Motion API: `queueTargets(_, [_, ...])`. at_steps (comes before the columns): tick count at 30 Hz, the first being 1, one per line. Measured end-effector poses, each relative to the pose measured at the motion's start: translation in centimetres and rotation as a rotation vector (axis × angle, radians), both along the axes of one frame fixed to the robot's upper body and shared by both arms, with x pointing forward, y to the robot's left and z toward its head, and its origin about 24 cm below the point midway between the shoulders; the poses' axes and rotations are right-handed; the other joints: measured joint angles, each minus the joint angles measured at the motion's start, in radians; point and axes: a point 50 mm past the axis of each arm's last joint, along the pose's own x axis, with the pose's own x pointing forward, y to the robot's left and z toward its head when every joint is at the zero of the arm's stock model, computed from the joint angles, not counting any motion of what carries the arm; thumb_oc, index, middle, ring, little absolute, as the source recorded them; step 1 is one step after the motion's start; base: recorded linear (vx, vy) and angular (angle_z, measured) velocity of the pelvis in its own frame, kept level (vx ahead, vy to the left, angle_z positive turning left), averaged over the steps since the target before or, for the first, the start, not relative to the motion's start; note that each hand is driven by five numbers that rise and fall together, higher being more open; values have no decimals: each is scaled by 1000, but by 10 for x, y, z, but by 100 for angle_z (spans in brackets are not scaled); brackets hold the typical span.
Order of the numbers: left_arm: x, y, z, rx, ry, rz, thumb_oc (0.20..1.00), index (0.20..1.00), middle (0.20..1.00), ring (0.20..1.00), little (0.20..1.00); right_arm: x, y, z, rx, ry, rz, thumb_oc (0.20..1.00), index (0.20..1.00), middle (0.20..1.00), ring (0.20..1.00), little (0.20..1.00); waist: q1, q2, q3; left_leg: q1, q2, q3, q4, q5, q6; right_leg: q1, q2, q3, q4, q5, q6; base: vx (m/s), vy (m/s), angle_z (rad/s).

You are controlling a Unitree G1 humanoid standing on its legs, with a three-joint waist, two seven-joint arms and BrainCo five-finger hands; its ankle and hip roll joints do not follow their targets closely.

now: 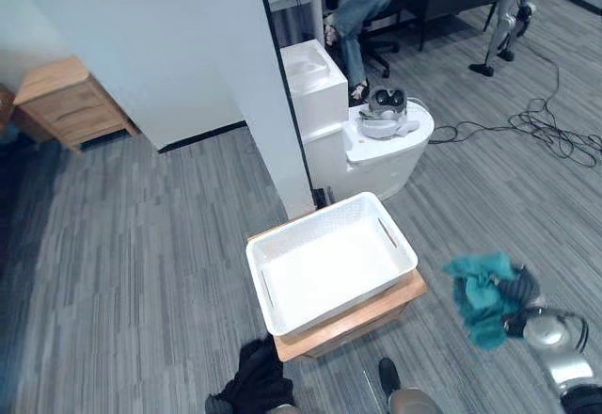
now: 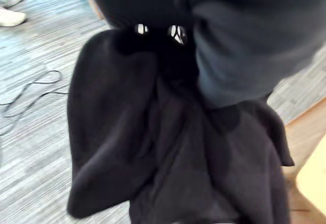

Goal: Tidy up the quilt and then pick up the clothes from the bed and put them into the laundry hamper.

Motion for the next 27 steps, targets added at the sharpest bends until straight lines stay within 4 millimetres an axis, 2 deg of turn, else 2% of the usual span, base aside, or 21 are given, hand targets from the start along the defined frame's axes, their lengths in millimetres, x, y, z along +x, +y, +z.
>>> queueTargets(1, [5, -2, 0, -5, -10, -20, 200, 200, 200, 200, 200, 2, 5, 23, -12, -88, 52, 200, 200, 200, 200, 200, -33, -12, 2, -37, -6, 84, 66, -78, 12, 5, -34, -70, -1, 8, -10, 40, 20, 98])
queueTargets(2, [8, -5, 1, -11, -19, -50, 200, 200, 200, 200, 200, 6, 12, 36, -26, -127, 102, 200, 200, 200, 200, 200, -47, -8, 1, -26, -6, 143, 56, -93, 14, 9, -36, -90, -2, 3, -5, 41, 46, 108])
queueTargets(3, [5, -7, 0, -21, -9, -59, 200, 200, 200, 200, 200, 10, 18, 50, -43, -174, 145, 200, 200, 200, 200, 200, -53, 2, -4, -13, -11, 153, 31, -92, 16, 9, -31, -103, -2, 0, -1, 2, 1, 46])
queueTargets(4, [1, -7, -1, -26, 4, -60, 200, 200, 200, 200, 200, 13, 23, 60, -50, -211, 174, 200, 200, 200, 200, 200, -54, 21, -12, 1, -15, 143, -6, -99, 21, 14, -22, -109, -1, -5, 8, 39, 7, 50])
queueTargets(5, [1, -5, 0, -26, 8, -63, 200, 200, 200, 200, 200, 19, 32, 77, -46, -291, 225, 200, 200, 200, 200, 200, -51, 31, -19, 24, -30, 115, -101, -102, 56, 17, -15, -128, -1, -9, 23, 56, 21, 59])
queueTargets(7, [10, -3, 2, -18, -10, -87, 200, 200, 200, 200, 200, 26, 45, 94, -55, -354, 301, 200, 200, 200, 200, 200, -41, 9, -27, 25, -60, 94, -131, -99, 63, 10, -39, -138, -5, -14, 34, 55, 24, 42])
queueTargets(10, [12, -4, 3, -27, -41, -74, 200, 200, 200, 200, 200, 39, 70, 117, -42, -445, 426, 200, 200, 200, 200, 200, -11, 3, -36, 28, -97, 76, -131, -103, 74, 22, -77, -150, -7, -9, 64, 16, -3, 19])
queueTargets(13, [14, 1, 6, -38, -96, 17, 200, 200, 200, 200, 200, 42, 82, 113, 6, -438, 468, 200, 200, 200, 200, 200, 23, 1, -37, 28, -107, 62, -130, -95, 87, 35, -87, -171, -6, -10, 68, -11, -31, 21])
queueTargets(14, [13, 4, 7, -47, -120, 93, 200, 200, 200, 200, 200, 49, 85, 103, 12, -385, 479, 200, 200, 200, 200, 200, 31, -5, -40, 24, -106, 51, -125, -90, 88, 36, -84, -179, -6, -9, 67, -8, -28, 18])
queueTargets(19, [31, 5, 16, -86, -256, 196, 200, 200, 200, 200, 200, 61, 68, 67, 12, -217, 376, 200, 200, 200, 200, 200, 73, -4, -40, 6, -96, 8, -124, -76, 86, 47, -72, -229, -1, -12, 62, 7, -48, 28])
queueTargets(20, [38, 5, 23, -117, -340, 248, 200, 200, 200, 200, 200, 65, 63, 51, 16, -154, 321, 200, 200, 200, 200, 200, 95, -1, -40, 8, -94, -10, -124, -73, 86, 55, -69, -237, -2, -15, 59, 22, -40, 23])
queueTargets(21, [44, 4, 27, -130, -379, 255, 200, 200, 200, 200, 200, 66, 60, 44, 26, -129, 287, 200, 200, 200, 200, 200, 97, -1, -40, 8, -93, -12, -124, -73, 86, 56, -68, -239, -2, -16, 59, 17, -54, 23])
queueTargets(22, [58, 2, 38, -168, -477, 266, 200, 200, 200, 200, 200, 66, 54, 28, 2, -59, 231, 517, 517, 517, 517, 517, 101, 1, -37, 6, -92, -21, -124, -69, 86, 62, -67, -251, -3, -17, 58, -3, -48, 28])
queueTargets(23, [77, 1, 54, -208, -585, 240, 200, 200, 200, 200, 200, 63, 46, 10, -34, 21, 183, 1000, 1000, 1000, 1000, 1000, 114, 8, -33, 5, -93, -40, -125, -67, 87, 69, -67, -265, -2, -23, 62, -9, -64, 32])
queueTargets(24, [88, 1, 63, -224, -646, 215, 200, 200, 200, 200, 200, 60, 42, 1, -59, 72, 160, 1000, 1000, 1000, 1000, 1000, 122, 12, -32, 2, -93, -44, -127, -68, 86, 69, -67, -271, -3, -23, 63, -17, -46, 31])
queueTargets(25, [106, 4, 81, -234, -750, 177, 200, 200, 200, 200, 200, 57, 36, -8, -118, 136, 144, 1000, 1000, 1000, 1000, 1000, 126, 25, -31, -7, -94, -49, -130, -66, 89, 66, -69, -279, -2, -24, 63, -15, -25, 17])
queueTargets(27, [120, 10, 97, -232, -833, 152, 200, 200, 200, 200, 200, 55, 33, -12, -165, 168, 138, 1000, 1000, 1000, 1000, 1000, 125, 44, -32, -10, -97, -53, -130, -66, 88, 64, -70, -279, -3, -24, 63, -11, -15, 5])
